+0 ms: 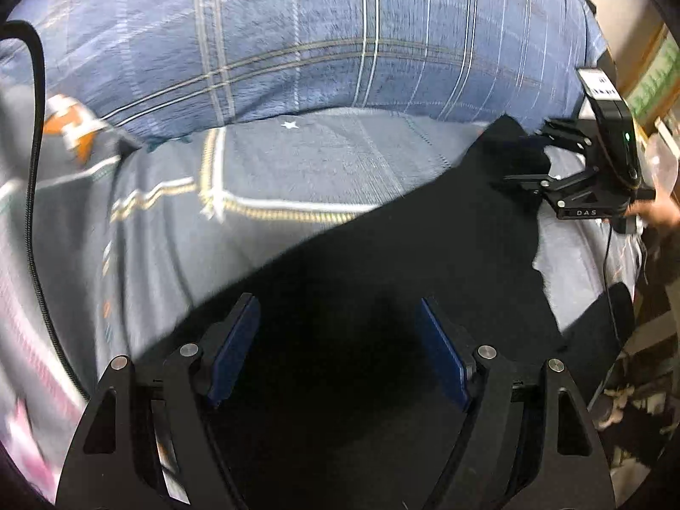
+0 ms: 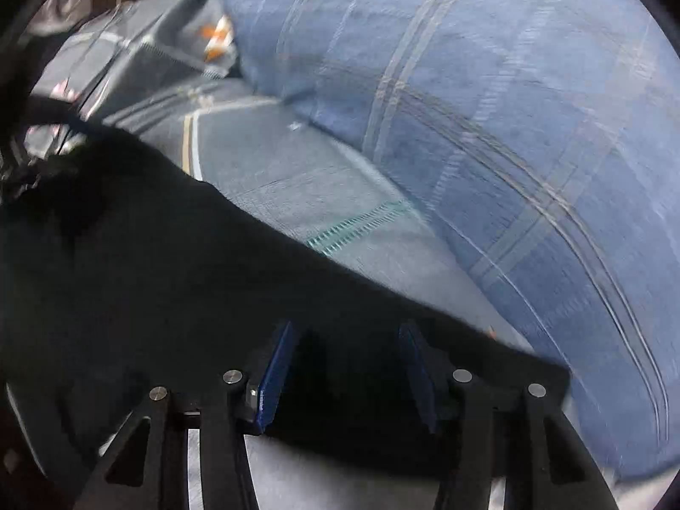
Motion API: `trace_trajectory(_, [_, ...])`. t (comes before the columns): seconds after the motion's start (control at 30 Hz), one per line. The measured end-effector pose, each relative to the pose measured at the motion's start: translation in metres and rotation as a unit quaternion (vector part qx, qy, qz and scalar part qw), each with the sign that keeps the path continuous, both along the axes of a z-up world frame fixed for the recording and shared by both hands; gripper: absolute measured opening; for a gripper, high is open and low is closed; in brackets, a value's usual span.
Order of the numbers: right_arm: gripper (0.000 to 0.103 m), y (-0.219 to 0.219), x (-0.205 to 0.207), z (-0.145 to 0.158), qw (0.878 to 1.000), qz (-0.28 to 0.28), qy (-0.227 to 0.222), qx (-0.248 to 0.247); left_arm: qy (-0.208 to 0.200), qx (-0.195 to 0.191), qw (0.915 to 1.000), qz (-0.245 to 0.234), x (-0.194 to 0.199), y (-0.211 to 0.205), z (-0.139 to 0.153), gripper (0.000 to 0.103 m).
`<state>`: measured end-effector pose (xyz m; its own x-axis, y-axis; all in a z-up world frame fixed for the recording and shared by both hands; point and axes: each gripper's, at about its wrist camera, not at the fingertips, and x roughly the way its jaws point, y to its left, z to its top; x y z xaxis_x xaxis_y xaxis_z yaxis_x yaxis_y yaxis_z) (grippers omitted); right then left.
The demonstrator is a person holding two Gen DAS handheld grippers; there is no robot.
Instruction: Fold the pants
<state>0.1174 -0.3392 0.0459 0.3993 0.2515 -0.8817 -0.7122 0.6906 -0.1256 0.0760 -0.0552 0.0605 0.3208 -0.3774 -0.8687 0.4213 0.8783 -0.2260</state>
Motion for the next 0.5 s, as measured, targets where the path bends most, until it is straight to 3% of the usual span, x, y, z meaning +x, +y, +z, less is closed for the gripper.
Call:
trace_trajectory(0.13, [0.050,0.015,0.026,-0.014,0.998,0.050,0.026,-0.019,-0.006,0.035,0.9979,-0.054,0.022,-0.016,-0.014,0.076])
trace_trajectory(0.2, [0.051,0.019,0.035,-0.015,0.996,0.074,0.040,-0.002,-0.003,0.054,0.9957,-0.075,0.032,-0.025,-0.023,0.076])
trace_trajectory(0.33, [0.053,0.023,0.045,-0.020,0.990,0.128,0.064,0.005,0.010,0.051,0.9935,-0.101,0.045,-0.036,-0.027,0.077])
trace_trajectory(0.5, [0.053,0.019,0.065,-0.026,0.984,0.102,0.141,0.040,0.001,0.055,0.9876,-0.147,0.050,-0.050,-0.027,0.079])
